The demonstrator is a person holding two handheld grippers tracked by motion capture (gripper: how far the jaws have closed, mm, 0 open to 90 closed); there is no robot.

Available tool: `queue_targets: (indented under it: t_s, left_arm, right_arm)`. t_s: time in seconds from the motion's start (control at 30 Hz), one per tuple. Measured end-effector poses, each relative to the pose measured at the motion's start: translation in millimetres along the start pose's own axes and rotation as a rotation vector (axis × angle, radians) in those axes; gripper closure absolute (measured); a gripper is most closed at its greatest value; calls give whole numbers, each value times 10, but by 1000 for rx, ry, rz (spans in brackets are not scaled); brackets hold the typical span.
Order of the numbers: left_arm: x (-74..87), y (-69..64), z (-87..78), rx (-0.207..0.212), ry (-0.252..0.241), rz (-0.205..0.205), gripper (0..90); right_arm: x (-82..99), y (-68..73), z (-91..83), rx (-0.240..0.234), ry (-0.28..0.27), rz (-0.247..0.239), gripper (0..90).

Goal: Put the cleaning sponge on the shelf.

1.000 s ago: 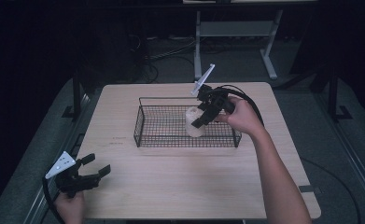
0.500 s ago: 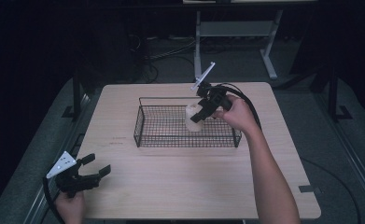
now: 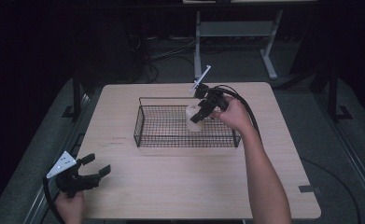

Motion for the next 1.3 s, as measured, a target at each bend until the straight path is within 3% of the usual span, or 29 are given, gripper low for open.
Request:
queue_targets:
  t_s: [0.27,0.47,1.3]
  left_arm:
    - [-3,3,-2,3,0,1,138]
    - [-1,10,-8,1,-1,1,138]
    - [2,6,0,2,1,-3,138]
  right_arm:
    - [6,-41,126,-14,5,13,285]
    - [114,-93,274,-24,1,58,284]
    - [397,-158,442,-22,6,129,278]
Point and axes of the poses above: each handheld gripper's, and its own axes: z roughly forward along the jaws, x roughly out of its underside, y roughly to its left, the point moved 3 cm from there along z, roughly forward along the jaws, and after that the axes turned 8 degrees about -z, right-handed, at the moved point
